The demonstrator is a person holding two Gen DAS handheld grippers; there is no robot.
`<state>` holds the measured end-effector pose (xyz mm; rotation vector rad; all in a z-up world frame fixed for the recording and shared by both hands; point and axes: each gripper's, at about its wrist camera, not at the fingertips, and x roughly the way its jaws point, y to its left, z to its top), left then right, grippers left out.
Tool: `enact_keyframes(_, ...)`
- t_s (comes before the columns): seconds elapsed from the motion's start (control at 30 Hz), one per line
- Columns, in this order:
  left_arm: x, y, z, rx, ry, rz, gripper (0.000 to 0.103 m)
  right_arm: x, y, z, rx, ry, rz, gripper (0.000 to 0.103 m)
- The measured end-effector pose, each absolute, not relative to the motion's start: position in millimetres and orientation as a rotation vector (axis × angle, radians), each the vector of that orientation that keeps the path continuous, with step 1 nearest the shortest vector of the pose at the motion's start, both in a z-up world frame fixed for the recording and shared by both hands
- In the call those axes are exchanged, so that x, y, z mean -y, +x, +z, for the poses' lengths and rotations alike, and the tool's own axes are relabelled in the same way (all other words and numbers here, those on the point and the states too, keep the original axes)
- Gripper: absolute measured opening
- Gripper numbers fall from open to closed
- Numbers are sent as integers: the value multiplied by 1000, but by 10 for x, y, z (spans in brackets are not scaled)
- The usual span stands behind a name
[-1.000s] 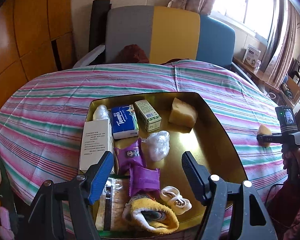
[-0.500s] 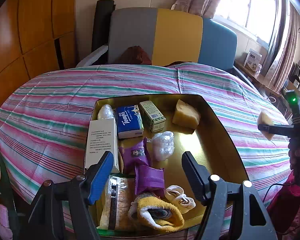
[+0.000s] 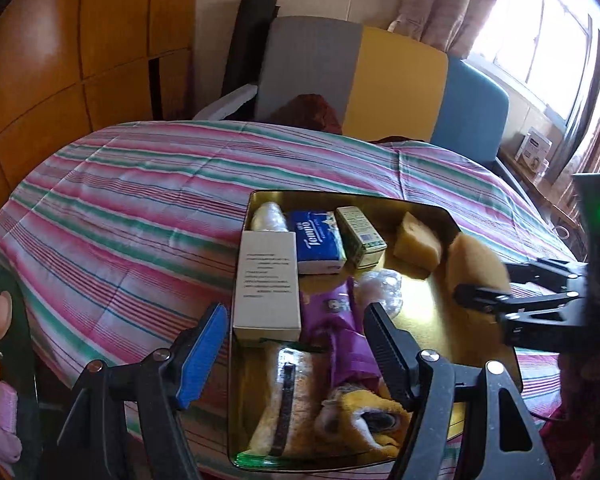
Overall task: Organize objects
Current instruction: 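Carry the right gripper's sponge over the tray and open it, then withdraw both grippers from the gold tray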
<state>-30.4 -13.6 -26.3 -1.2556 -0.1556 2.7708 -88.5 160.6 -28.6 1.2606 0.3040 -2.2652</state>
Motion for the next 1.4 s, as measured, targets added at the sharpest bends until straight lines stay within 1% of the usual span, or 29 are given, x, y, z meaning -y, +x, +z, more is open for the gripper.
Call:
enact_keyframes(0.13,161,-317,-304,155,-1270,2769,72,-1360,-1098,-603,-370,1338,-2262,67)
enact_keyframes(0.37,109,-330,-407,116,-1295,2756,73,-1286,-1306,-847,-350,1393,-2261,73)
enact_keyframes(0.4,96,-332,-414,104,-1296,2761,73,-1292,-1312,-854,-340,1387,-2264,78)
enact_keyframes(0.43,85,-330,-421,89,-1296,2768,73,-1304,-1324,-860,-332,1378,-2269,84)
enact_keyframes(0.5,73,-327,-430,76,-1294,2767,73,-1321,-1325,-853,-313,1364,-2283,90)
enact_keyframes(0.67,40,-275,-335,26,-1247,2841,73,-1440,-1260,-737,-245,1339,-2318,91)
enact_keyframes(0.73,43,-255,-270,14,-1214,2874,73,-1489,-1186,-653,-218,1319,-2344,94)
enact_keyframes(0.9,44,-135,-98,19,-1119,2933,73,-1601,-916,-456,-171,1256,-2439,98)
enact_keyframes(1.0,18,-89,-26,-8,-1096,2944,74,-1660,-714,-353,-151,1209,-2511,100)
enact_keyframes(1.07,-2,-66,-11,-17,-1116,2959,80,-1694,-566,-295,-149,1172,-2564,102)
enact_keyframes(1.13,-29,-38,-10,-50,-1122,2950,81,-1715,-423,-262,-141,1144,-2609,103)
enact_keyframes(1.4,-17,117,-67,10,-1137,2930,81,-1761,7,-290,-133,1076,-2732,103)
